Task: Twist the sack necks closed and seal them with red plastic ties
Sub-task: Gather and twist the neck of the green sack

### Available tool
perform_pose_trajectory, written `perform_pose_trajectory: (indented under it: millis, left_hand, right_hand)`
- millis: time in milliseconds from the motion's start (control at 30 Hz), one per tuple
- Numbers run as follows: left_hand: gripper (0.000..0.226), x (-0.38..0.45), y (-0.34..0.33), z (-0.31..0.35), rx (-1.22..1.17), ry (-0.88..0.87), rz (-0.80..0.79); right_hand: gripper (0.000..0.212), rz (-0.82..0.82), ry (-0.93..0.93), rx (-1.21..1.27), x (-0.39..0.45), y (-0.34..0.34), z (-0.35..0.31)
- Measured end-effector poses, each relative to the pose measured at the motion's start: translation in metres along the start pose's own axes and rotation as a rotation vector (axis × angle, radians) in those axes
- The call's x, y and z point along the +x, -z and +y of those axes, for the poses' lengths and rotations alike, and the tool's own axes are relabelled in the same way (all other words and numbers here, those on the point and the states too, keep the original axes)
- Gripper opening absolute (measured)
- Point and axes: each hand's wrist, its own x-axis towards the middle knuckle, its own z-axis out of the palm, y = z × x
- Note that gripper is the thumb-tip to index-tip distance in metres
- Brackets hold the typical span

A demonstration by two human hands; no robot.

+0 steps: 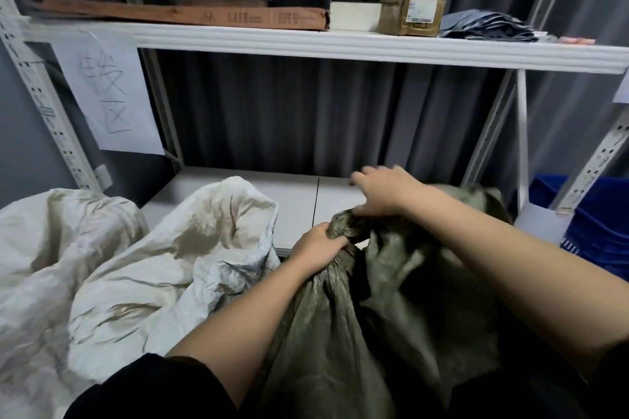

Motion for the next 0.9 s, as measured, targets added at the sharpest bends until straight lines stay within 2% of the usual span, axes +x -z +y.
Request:
perform_pose_trajectory:
  millis: [100,167,200,233,267,300,333,367,400,433,500,567,633,667,733,800,900]
  left_hand:
    - [0.022,0.004,0.001,-0.004,-0.245,0.141,0.037]
    - [0.005,-0.001,-0.002,0.000,-0.409,0.155,0.023]
    - [0.011,-0.006,-0.006,-0.001,-0.434,0.145,0.056]
    - [0.022,0.006,0.000,-0.028,-0.226,0.049,0.022]
    - [0.032,0.021,-0.011,-0.007,-0.250,0.152,-0.087]
    - [0.039,0.035,-0.035,-0.005,-0.137,0.159,0.074]
    - [0.043,0.045,-0.045,-0.005,-0.087,0.184,0.148]
    - [0.044,0.051,-0.043,-0.006,-0.200,0.205,0.121]
    - [0.039,0.038,-0.026,-0.014,-0.400,0.226,-0.116]
    - [0.030,0.015,-0.008,-0.026,-0.495,0.248,-0.244]
    - [0.024,0.000,-0.012,-0.009,-0.797,0.226,-0.191]
    - [0.027,-0.006,0.001,-0.009,-0.693,0.135,-0.225]
    - [0.026,-0.012,0.003,0.002,-0.625,0.084,-0.263]
    - [0.022,-0.011,0.004,0.003,-0.610,0.079,-0.298]
    - [0.012,-0.014,0.011,0.006,-0.593,0.084,-0.354]
    - [0.015,-0.010,0.016,0.005,-0.563,0.082,-0.382]
    - [0.012,-0.013,0.020,0.016,-0.464,0.069,-0.412]
  right_hand:
    - [0.042,0.241,0.096,-0.052,-0.016,0.017,-0.023]
    - [0.035,0.353,0.187,-0.036,-0.029,0.012,-0.045]
    - [0.033,0.382,0.244,-0.017,-0.035,0.001,-0.055]
    - [0.031,0.400,0.313,0.001,-0.040,-0.015,-0.063]
    - [0.031,0.410,0.368,0.012,-0.045,-0.033,-0.067]
    - [0.034,0.423,0.398,0.028,-0.048,-0.051,-0.064]
    - [0.038,0.439,0.412,0.028,-0.048,-0.068,-0.055]
    - [0.043,0.445,0.413,-0.005,-0.046,-0.084,-0.040]
    - [0.047,0.461,0.408,-0.052,-0.045,-0.094,-0.024]
    - [0.050,0.469,0.419,-0.093,-0.042,-0.101,-0.008]
    - [0.054,0.488,0.470,-0.164,-0.033,-0.104,0.020]
    - [0.064,0.469,0.490,-0.276,-0.024,-0.097,0.033]
    - [0.087,0.417,0.482,-0.376,-0.016,-0.088,0.037]
    - [0.097,0.417,0.497,-0.379,-0.013,-0.086,0.038]
    - [0.103,0.462,0.514,-0.336,-0.009,-0.085,0.037]
    - [0.093,0.520,0.498,-0.284,-0.006,-0.087,0.034]
    - [0.055,0.688,0.490,-0.223,-0.003,-0.089,0.031]
